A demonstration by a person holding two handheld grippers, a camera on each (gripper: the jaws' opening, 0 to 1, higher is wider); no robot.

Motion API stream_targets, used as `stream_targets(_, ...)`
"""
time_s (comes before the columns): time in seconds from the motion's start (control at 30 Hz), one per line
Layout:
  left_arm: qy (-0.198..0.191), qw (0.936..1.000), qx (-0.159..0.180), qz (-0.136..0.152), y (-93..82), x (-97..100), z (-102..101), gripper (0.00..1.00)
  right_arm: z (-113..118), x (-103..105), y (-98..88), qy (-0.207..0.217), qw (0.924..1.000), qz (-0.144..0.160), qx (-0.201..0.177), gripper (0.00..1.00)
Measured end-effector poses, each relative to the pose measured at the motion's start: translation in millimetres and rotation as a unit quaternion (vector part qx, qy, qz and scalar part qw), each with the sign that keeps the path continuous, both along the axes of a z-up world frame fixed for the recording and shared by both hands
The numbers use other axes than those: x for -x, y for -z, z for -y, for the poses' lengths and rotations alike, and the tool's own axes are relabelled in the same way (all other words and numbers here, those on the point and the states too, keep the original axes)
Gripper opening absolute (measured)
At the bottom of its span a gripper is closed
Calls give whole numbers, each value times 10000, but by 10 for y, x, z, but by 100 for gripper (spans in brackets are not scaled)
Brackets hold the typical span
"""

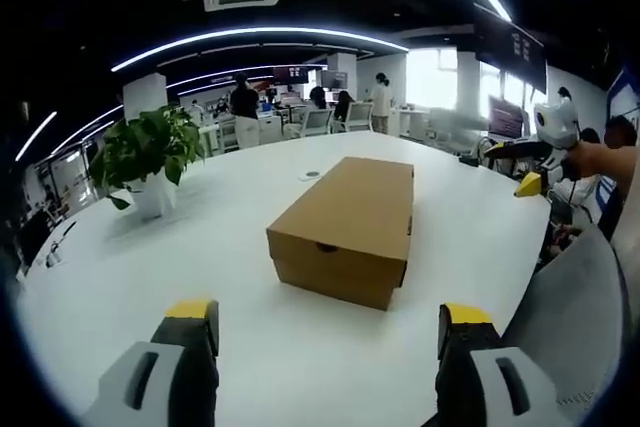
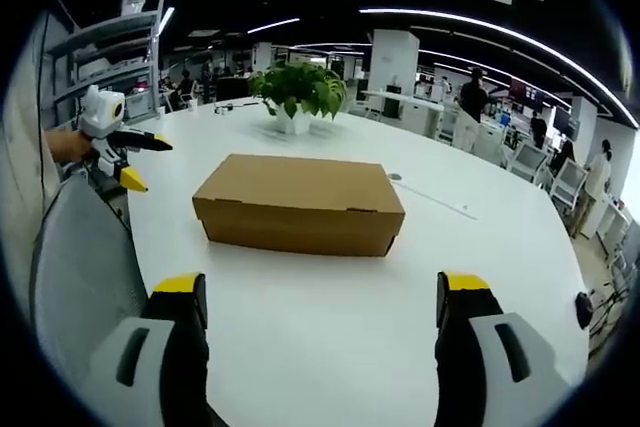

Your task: Operate the shoe box by opening the lid, removing the specified soft item, and placing it in the target area until the item is outside and the box remains undamaged.

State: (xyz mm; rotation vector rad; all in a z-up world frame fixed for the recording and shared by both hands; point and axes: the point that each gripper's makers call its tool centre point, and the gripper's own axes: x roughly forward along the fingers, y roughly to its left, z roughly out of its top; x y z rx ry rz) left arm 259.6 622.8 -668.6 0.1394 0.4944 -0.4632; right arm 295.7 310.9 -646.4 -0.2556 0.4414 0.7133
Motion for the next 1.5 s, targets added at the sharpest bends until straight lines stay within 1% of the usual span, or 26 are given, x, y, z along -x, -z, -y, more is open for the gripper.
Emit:
stream_targets(0.17, -24, 10000, 18, -22, 35, -3, -3, 91, 23, -41, 17, -42, 10000, 0, 23, 88)
stream_targets(0.33, -65, 9999, -70, -93, 108, 2, -2, 91, 48, -74, 35, -127, 9999, 0, 23, 85)
stream_targets(0.47, -142, 9998, -75, -130, 118, 1, 27, 90, 76, -110, 57, -204, 9998, 12, 59, 83)
stream_targets(0.6, -150, 9998, -79, -102, 115, -8, 56, 90, 91, -152, 64, -260, 9997, 5, 40, 80)
stream_targets(0.8, -94, 9999, -51, -117, 128, -27, 118, 82, 111, -216, 83, -306, 9995, -27, 18, 75)
stream_targets(1.0, -16, 9999, -17, -154, 161, -32, 215, 79, 118, -316, 104, -377, 9993, -14, 34, 70)
stream_targets(1.13, -48, 9998, 106, -169, 172, -45, 282, 77, 127, -396, 123, -446, 9990, -12, 82, 67)
stream_targets(1.5, -113, 9996, 122, -212, 243, -47, 392, 68, 136, -627, 121, -549, 9985, 13, 51, 62)
